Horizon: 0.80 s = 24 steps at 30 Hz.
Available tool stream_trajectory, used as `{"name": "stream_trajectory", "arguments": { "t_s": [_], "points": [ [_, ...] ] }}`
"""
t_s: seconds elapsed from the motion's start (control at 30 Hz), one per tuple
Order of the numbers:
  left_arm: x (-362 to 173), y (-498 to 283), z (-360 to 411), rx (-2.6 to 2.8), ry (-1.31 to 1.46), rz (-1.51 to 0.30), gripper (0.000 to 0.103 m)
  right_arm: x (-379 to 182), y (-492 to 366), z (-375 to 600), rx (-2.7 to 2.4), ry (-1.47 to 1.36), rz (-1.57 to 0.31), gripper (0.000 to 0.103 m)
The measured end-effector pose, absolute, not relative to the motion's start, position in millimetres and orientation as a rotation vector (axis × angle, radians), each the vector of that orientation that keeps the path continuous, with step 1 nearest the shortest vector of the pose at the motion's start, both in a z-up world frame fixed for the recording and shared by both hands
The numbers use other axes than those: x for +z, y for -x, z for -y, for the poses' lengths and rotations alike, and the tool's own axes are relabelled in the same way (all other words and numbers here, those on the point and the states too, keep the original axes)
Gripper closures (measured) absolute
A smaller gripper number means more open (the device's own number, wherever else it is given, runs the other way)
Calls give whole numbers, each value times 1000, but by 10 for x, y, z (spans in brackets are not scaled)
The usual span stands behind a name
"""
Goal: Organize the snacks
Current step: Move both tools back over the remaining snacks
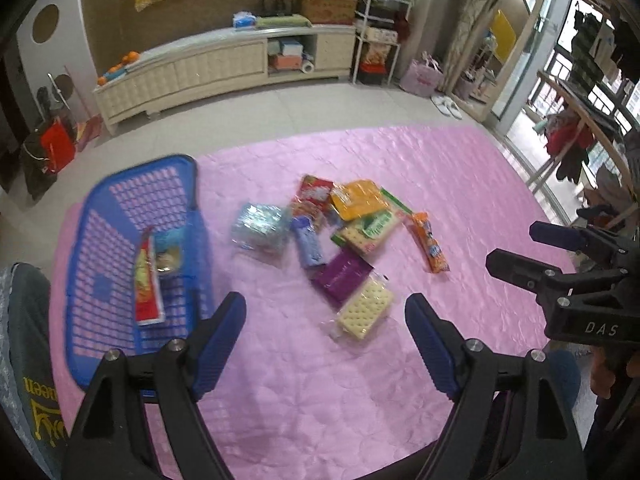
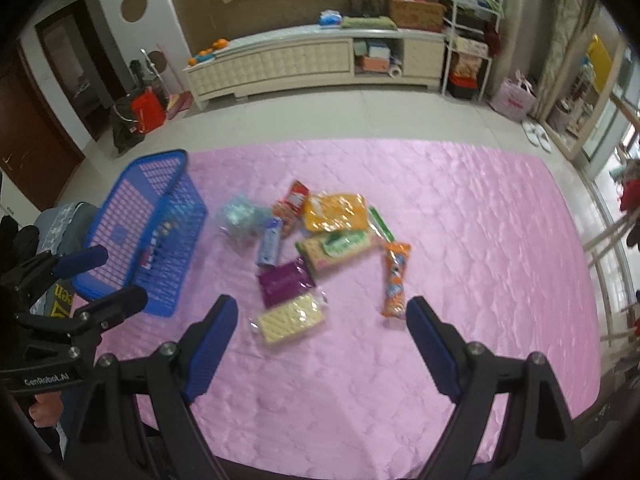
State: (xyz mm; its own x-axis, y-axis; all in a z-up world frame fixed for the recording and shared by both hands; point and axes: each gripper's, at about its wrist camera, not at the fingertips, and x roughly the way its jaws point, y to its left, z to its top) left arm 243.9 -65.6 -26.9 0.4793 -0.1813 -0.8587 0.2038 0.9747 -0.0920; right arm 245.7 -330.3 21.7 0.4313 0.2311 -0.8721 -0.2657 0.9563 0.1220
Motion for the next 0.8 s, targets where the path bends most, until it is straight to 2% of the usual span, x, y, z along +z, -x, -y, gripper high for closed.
{"name": "stream_trajectory", "arguments": {
  "t_s": [0.8],
  "points": [
    [-1767, -2865, 1245, -347, -210, -1291, 23, -1096, -2616, 3796, 209, -33, -1265, 14]
  ]
}}
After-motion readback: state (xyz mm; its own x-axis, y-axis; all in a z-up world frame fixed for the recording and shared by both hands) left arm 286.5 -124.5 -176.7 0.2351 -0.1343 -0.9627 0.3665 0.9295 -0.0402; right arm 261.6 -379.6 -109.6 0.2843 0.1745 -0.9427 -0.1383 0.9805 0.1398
